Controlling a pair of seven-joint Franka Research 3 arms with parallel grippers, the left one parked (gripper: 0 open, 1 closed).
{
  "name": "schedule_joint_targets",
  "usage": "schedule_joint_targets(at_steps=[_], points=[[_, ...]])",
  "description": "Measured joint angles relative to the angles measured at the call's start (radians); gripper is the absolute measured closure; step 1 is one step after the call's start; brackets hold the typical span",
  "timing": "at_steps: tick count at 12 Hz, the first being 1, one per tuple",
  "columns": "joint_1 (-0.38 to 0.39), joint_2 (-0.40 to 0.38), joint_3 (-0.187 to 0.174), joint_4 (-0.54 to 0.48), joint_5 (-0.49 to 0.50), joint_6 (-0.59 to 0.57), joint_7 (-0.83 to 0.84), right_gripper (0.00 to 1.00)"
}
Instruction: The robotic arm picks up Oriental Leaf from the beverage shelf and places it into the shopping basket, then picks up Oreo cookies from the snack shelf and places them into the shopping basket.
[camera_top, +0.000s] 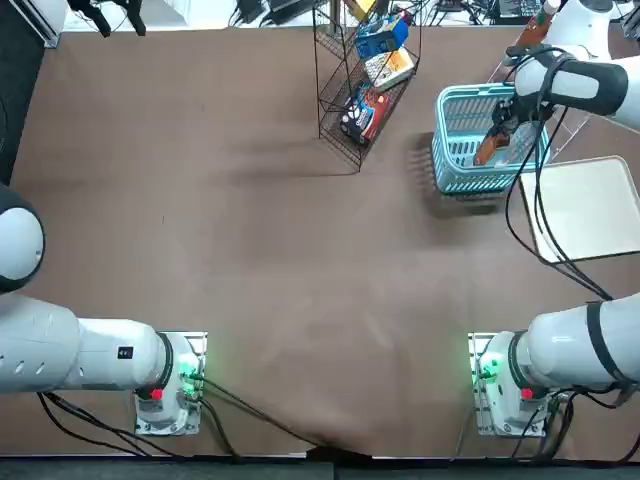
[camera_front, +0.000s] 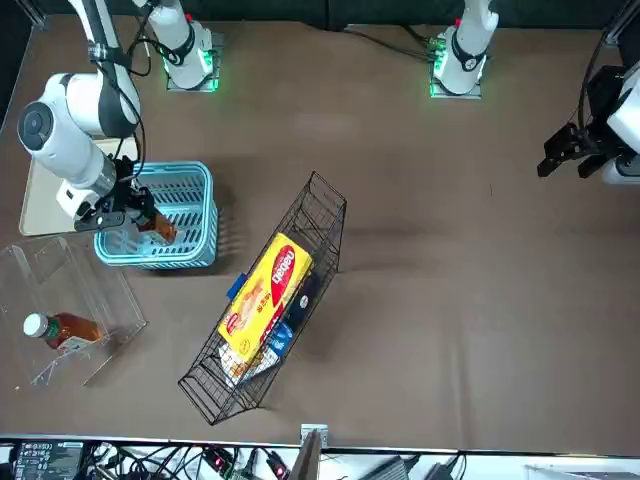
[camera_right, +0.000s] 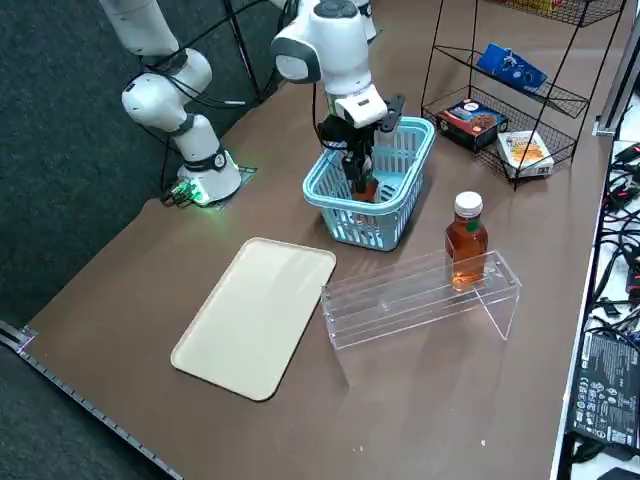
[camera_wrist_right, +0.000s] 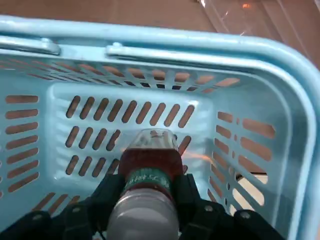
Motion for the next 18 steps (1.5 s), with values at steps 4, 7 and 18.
schedule_joint_targets(at_steps=[4,7,18], points=[[0.0,0.015,-0.001,0.014,0.0,0.008,0.0,0.31],[0.0,0.005,-0.001,0.071,-0.001,-0.064,0.0,0.01],[0.0,-0.133,0.0,0.418,-0.001,-0.601,0.001,0.0]])
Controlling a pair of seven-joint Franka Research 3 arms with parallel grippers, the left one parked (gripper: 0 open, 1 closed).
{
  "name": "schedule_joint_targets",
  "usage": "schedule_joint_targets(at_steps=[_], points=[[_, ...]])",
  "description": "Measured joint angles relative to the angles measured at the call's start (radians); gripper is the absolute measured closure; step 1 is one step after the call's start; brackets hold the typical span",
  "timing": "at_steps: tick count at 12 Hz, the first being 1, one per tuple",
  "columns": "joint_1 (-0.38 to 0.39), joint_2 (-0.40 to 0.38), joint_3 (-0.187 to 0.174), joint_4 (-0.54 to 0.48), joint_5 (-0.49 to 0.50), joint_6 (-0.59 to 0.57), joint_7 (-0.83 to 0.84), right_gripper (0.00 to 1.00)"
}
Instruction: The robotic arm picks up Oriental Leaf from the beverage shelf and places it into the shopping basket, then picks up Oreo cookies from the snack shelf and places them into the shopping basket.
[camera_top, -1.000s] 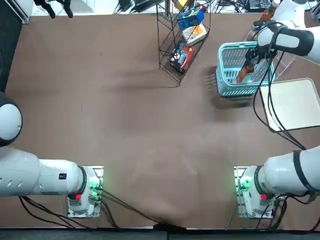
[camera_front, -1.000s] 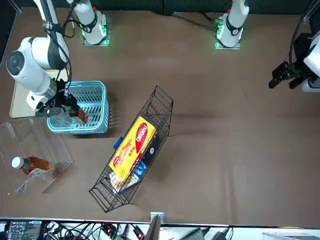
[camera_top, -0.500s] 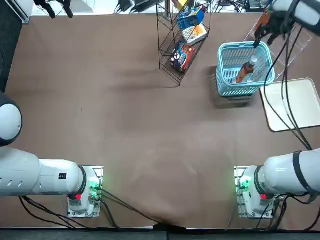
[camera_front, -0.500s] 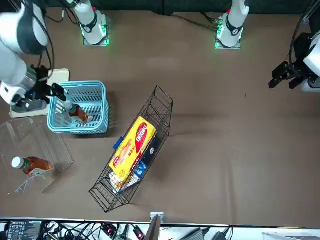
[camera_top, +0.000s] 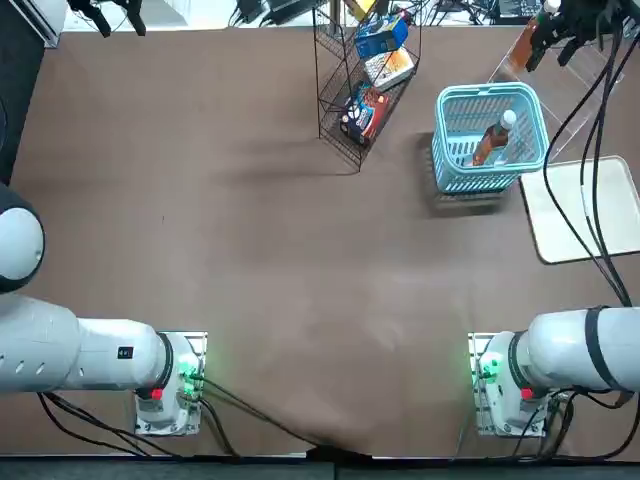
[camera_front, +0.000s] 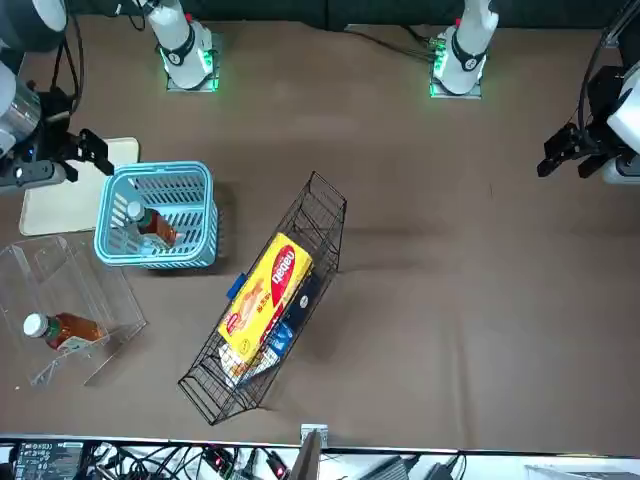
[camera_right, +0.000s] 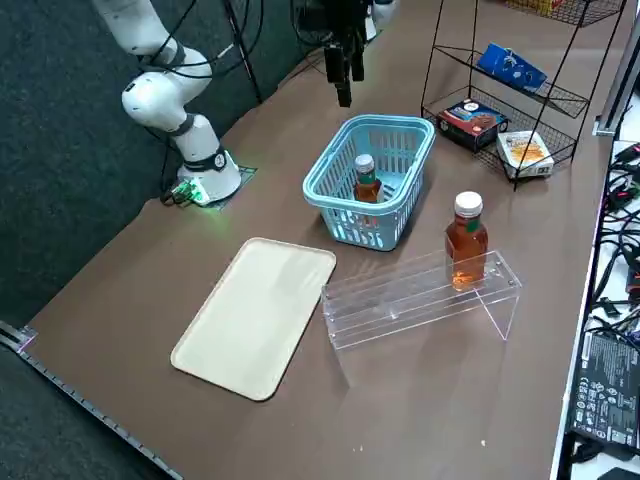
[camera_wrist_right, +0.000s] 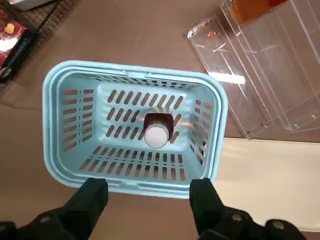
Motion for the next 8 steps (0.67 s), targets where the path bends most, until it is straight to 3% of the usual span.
schedule_joint_targets(at_steps=[2,4,8], points=[[0.001,-0.017,0.016,0.002,0.0,-0.003,-0.003,0.0],[0.011,-0.023,0.055,0.019,0.002,-0.002,-0.026,0.0],[0.064,-0.02,0.068,0.021,0.032,0.045,-0.093,0.0]])
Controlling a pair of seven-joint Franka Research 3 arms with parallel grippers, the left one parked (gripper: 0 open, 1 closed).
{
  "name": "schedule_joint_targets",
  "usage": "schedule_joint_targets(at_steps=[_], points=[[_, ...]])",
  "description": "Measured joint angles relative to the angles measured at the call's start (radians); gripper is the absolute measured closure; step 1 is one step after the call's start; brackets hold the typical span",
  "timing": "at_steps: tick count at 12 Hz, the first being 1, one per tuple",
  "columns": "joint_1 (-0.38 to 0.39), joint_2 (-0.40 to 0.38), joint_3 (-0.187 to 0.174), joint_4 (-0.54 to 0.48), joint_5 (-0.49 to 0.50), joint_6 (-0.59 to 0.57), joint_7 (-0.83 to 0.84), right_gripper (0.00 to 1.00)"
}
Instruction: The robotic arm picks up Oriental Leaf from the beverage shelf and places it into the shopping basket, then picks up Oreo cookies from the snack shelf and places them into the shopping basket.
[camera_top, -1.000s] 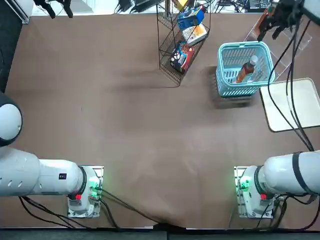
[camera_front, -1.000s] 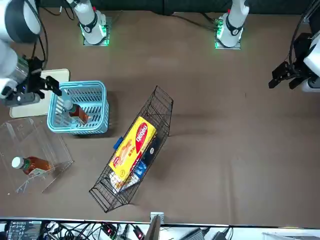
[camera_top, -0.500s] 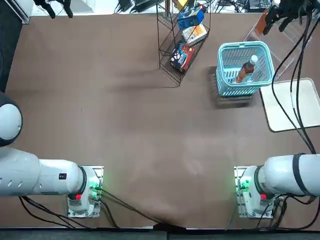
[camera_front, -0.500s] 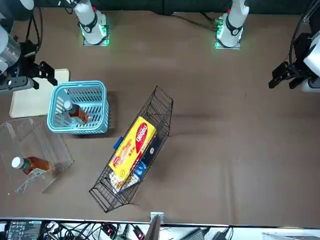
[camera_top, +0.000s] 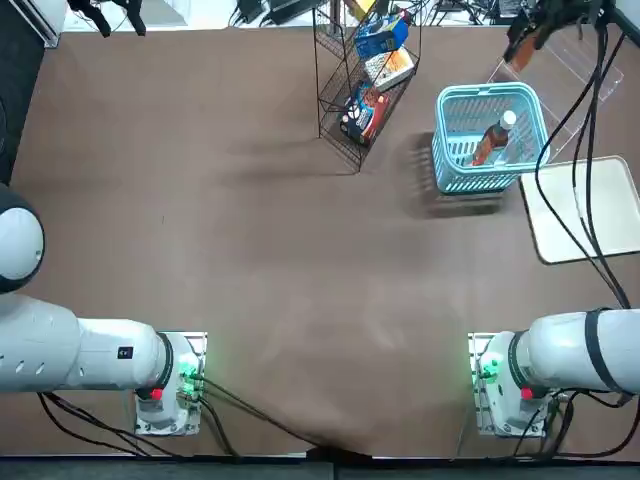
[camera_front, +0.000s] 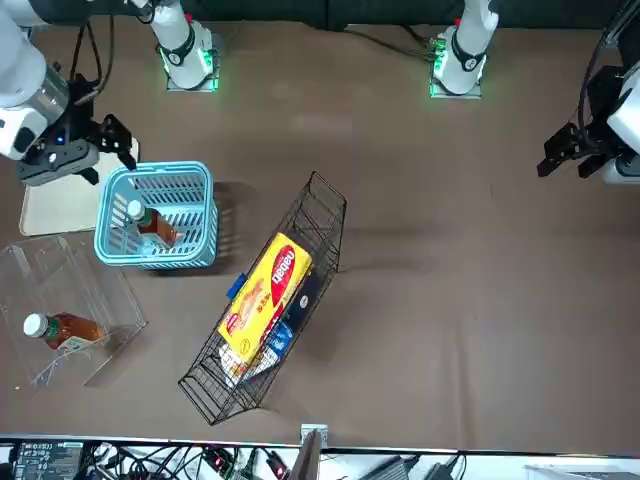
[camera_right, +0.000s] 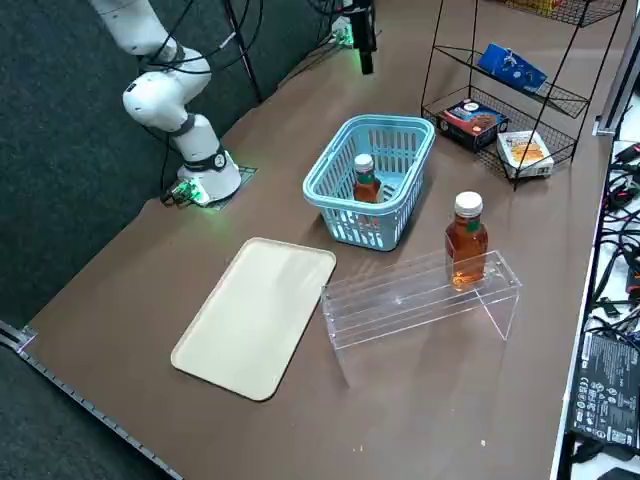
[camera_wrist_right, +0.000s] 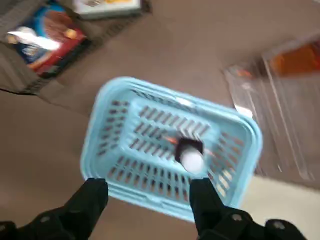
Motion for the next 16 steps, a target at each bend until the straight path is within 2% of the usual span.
schedule_joint_targets(at_steps=[5,11,12,13,16], points=[[0.023,0.026,0.0,-0.011,0.157,0.144,-0.226,0.0],[0.023,0.045,-0.005,-0.112,0.406,0.356,-0.582,0.0],[0.023,0.045,-0.006,-0.132,0.457,0.391,-0.651,0.0],[0.023,0.045,-0.006,-0.172,0.578,0.44,-0.775,0.0],[0.023,0.054,-0.006,-0.237,0.743,0.523,-0.953,0.0]])
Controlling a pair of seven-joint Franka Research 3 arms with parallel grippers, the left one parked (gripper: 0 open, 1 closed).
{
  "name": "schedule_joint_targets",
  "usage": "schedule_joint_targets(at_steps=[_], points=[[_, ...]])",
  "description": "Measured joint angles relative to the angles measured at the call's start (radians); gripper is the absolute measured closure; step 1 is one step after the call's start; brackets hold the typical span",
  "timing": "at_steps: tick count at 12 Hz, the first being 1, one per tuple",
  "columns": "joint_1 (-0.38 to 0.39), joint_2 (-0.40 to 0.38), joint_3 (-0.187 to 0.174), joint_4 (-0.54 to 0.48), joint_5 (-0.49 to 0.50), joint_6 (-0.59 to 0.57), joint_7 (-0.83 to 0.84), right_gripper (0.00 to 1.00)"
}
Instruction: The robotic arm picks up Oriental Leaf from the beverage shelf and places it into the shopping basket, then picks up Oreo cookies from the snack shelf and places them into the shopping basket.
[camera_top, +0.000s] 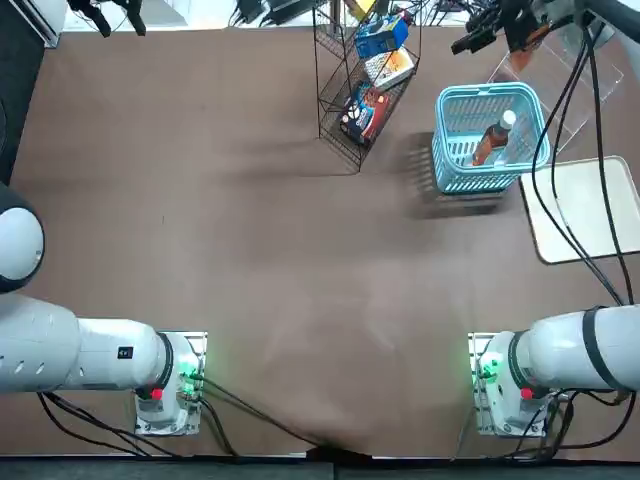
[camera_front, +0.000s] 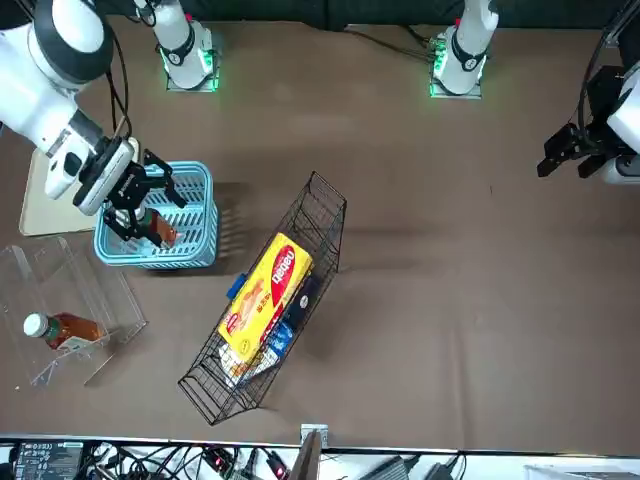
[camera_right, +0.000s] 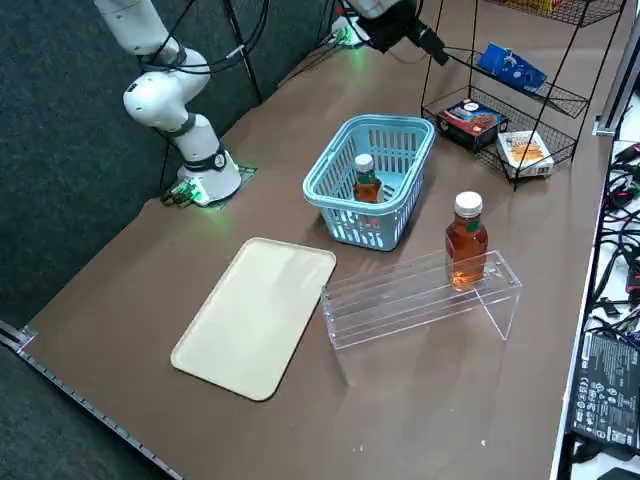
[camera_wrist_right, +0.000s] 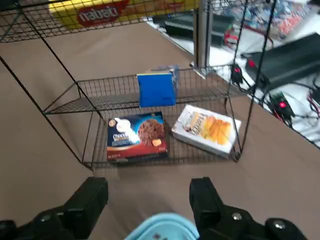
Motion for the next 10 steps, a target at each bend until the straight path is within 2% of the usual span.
schedule_joint_targets(at_steps=[2,6,10], points=[[0.005,0.017,0.001,-0.022,0.123,0.019,-0.142,0.0],[0.012,0.06,0.001,-0.028,0.292,0.042,-0.346,0.0],[0.039,0.095,0.001,-0.028,0.383,0.109,-0.425,0.0]])
